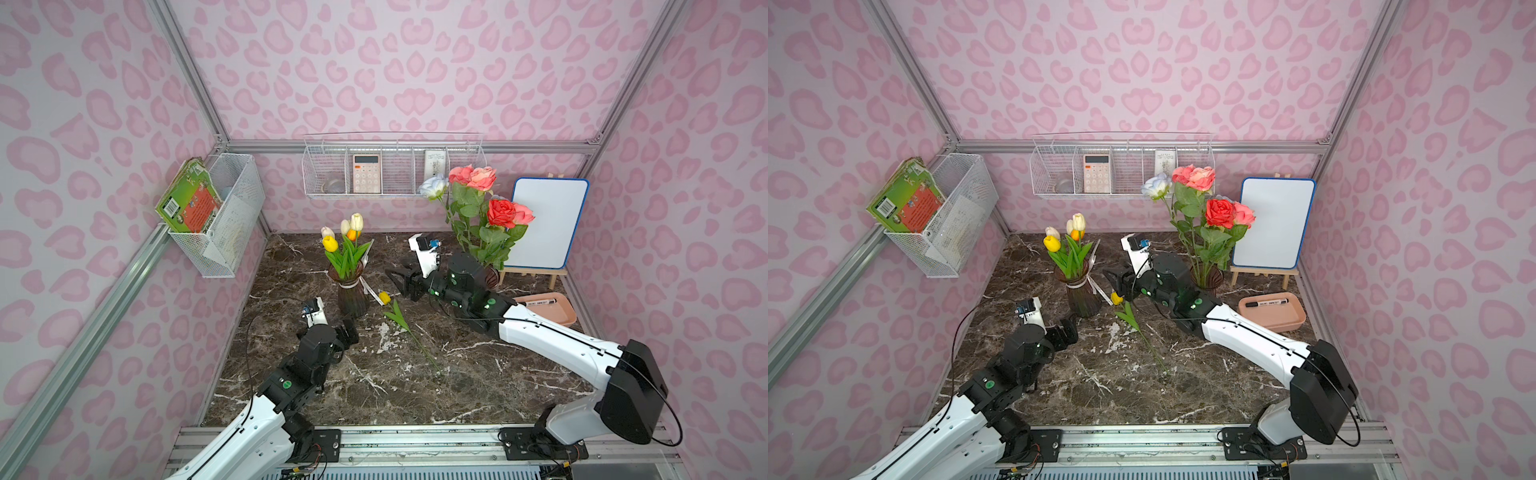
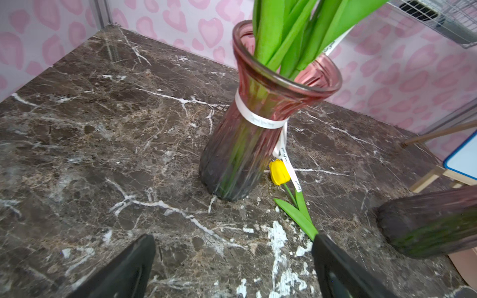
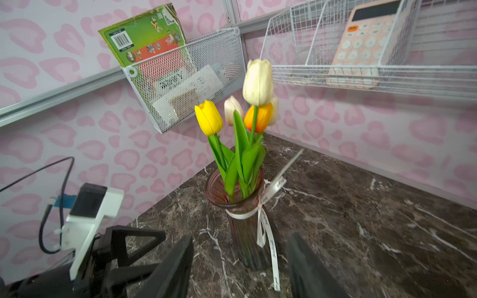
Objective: Arrange the flowers in different vases according to their variety
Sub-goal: Pick up the flower at the center of the board.
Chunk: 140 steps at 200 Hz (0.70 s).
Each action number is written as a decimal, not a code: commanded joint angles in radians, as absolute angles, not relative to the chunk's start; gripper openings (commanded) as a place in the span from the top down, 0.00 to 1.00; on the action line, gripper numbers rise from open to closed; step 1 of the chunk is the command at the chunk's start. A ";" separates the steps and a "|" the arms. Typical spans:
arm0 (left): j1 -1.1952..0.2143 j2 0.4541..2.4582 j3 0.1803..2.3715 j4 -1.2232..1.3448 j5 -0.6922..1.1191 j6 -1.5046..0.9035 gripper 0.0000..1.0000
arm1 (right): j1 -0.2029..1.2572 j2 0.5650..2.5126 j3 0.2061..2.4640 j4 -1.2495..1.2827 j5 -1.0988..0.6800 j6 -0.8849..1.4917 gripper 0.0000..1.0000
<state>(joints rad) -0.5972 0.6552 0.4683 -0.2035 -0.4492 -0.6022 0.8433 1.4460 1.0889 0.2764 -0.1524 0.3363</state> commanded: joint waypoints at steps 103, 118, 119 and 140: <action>-0.859 1.000 0.752 -0.529 -0.258 -0.799 0.09 | 0.773 1.061 0.579 0.169 0.101 0.433 0.42; -0.888 1.073 0.782 -0.542 -0.239 -0.831 0.10 | 0.756 1.003 0.532 0.161 0.147 0.446 0.40; -0.890 1.079 0.783 -0.543 -0.238 -0.833 0.10 | 0.755 0.998 0.529 0.161 0.149 0.447 0.40; -0.931 1.189 0.826 -0.550 -0.231 -0.881 0.09 | 0.744 0.911 0.469 0.155 0.221 0.465 0.38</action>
